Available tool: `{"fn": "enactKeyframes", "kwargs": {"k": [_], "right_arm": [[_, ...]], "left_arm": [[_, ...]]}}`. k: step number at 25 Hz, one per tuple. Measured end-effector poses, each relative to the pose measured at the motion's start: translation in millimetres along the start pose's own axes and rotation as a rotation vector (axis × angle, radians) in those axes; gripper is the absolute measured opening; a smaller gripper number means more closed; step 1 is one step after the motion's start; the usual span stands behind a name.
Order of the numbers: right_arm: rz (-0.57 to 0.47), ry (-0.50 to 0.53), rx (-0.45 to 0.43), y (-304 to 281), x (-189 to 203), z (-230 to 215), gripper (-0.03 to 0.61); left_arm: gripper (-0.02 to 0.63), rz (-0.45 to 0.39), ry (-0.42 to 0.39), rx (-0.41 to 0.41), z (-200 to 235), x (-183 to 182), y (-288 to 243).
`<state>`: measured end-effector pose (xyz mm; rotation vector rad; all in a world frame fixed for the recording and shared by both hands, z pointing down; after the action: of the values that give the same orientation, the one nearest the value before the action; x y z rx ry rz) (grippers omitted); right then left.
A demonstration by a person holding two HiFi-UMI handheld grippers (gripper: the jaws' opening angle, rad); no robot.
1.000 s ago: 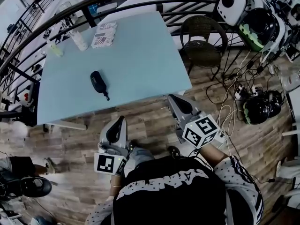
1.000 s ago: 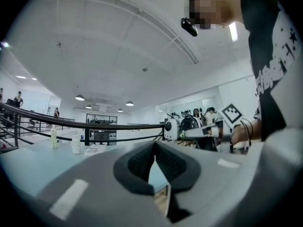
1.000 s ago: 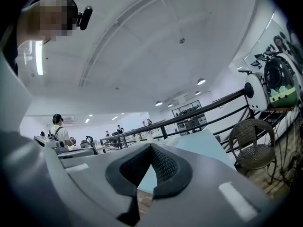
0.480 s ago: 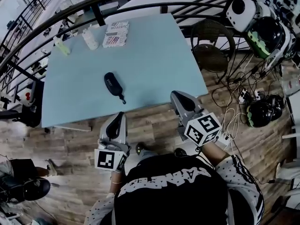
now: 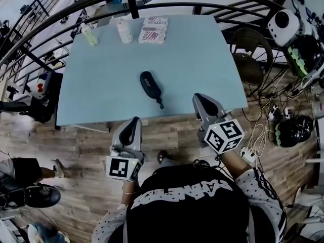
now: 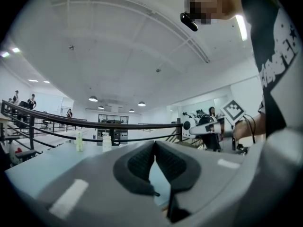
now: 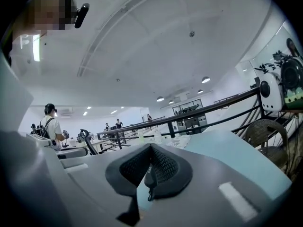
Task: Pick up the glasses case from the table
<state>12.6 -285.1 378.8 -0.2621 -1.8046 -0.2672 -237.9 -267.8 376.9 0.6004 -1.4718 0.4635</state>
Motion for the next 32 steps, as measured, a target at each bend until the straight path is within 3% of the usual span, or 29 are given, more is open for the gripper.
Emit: {"fn": "enactKeyframes", "kwargs": {"k": [14,24,32], "right_arm": [[0.081,0.020,0.021,-78.3,48.9,57.4,0.028],[0.163,0.054,0.014,-120.9,76.8,61.6,0.116],[0.268,0.084,-0.045,-168.4,110.2,56.5,0.191]], "left_arm": [[0.000,0.001,0.011,-0.012,82.0,10.1,28.4],[0.000,0.000,0.043,-0.015,97.2,14.1,24.4],[0.000,0.005,0.007,-0.107,130.4,11.8,23.1]]}}
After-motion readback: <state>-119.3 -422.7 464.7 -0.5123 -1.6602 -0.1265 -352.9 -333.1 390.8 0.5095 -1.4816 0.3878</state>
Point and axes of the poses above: the fingertips, and each gripper's own axes: y backward along the fingers, z to its left, x out of its underside, the point moved 5 cm from there along y, backward along the fingers, and after that the axes turned 9 degrees about -z, right-handed, at the moved point
